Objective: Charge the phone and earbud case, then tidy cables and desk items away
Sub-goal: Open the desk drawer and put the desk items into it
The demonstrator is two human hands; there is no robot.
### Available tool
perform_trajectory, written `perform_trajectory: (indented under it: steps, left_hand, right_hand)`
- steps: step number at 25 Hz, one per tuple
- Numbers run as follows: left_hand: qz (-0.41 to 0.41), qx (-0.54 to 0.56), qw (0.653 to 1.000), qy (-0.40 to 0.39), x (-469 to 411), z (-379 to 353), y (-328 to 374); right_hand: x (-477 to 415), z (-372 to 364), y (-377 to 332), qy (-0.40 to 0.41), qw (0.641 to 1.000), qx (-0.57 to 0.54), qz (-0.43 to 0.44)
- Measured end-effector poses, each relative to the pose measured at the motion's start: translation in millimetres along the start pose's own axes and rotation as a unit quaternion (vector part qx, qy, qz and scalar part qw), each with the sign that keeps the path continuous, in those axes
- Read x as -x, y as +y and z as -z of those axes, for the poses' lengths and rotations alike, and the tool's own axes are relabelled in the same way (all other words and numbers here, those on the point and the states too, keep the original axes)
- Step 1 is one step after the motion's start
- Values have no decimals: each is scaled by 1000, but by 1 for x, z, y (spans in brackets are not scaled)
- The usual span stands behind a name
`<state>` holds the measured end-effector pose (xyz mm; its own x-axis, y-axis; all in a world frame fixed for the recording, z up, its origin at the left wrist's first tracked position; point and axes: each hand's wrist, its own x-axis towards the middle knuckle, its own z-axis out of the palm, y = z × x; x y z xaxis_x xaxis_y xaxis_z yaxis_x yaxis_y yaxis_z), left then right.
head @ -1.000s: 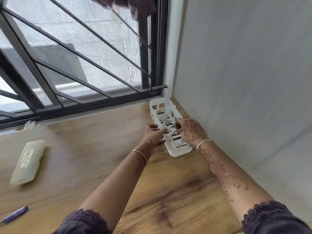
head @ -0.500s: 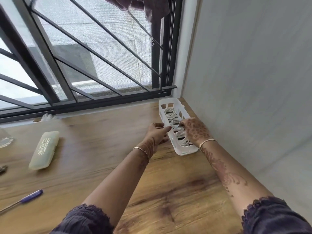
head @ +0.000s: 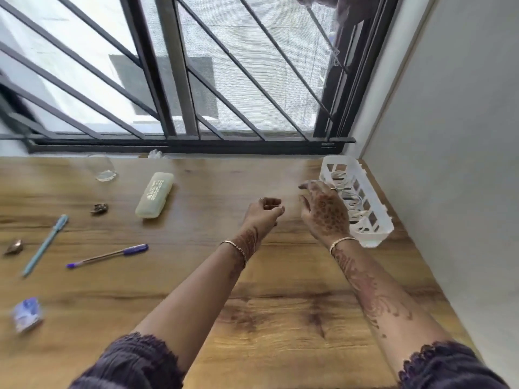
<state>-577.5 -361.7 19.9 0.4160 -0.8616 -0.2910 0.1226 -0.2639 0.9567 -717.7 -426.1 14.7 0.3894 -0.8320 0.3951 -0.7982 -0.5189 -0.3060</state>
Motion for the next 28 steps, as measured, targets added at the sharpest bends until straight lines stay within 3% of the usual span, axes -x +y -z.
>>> perform_trajectory:
  steps: [2, 4, 8, 17, 24, 26, 28]
  left_hand:
    - [-8, 5, 1000, 15, 11, 26, -1]
    - [-24, 0, 999, 35, 26, 56, -2]
    - [-55, -38, 996, 64, 66, 110, -12]
    - [-115, -281, 953, -15, 200, 202, -88]
    - [-175, -342, 921, -70, 252, 226, -129]
    - [-205, -362, 906, -75, 257, 226, -139]
    - [-230, -373, 896, -75, 259, 228, -143]
  right_hand:
    - [1, 0, -34, 31, 998, -9, 48]
    - [16, -2, -71, -1, 997, -12, 72]
    - [50, -19, -112, -43, 997, -26, 52]
    - [206, -35, -217, -7, 991, -90, -98]
    - [310, -21, -245, 12, 979, -51, -199]
    - [328, -29, -253, 44, 955, -74, -283]
    - [333, -35, -262, 100, 900, -202, -374]
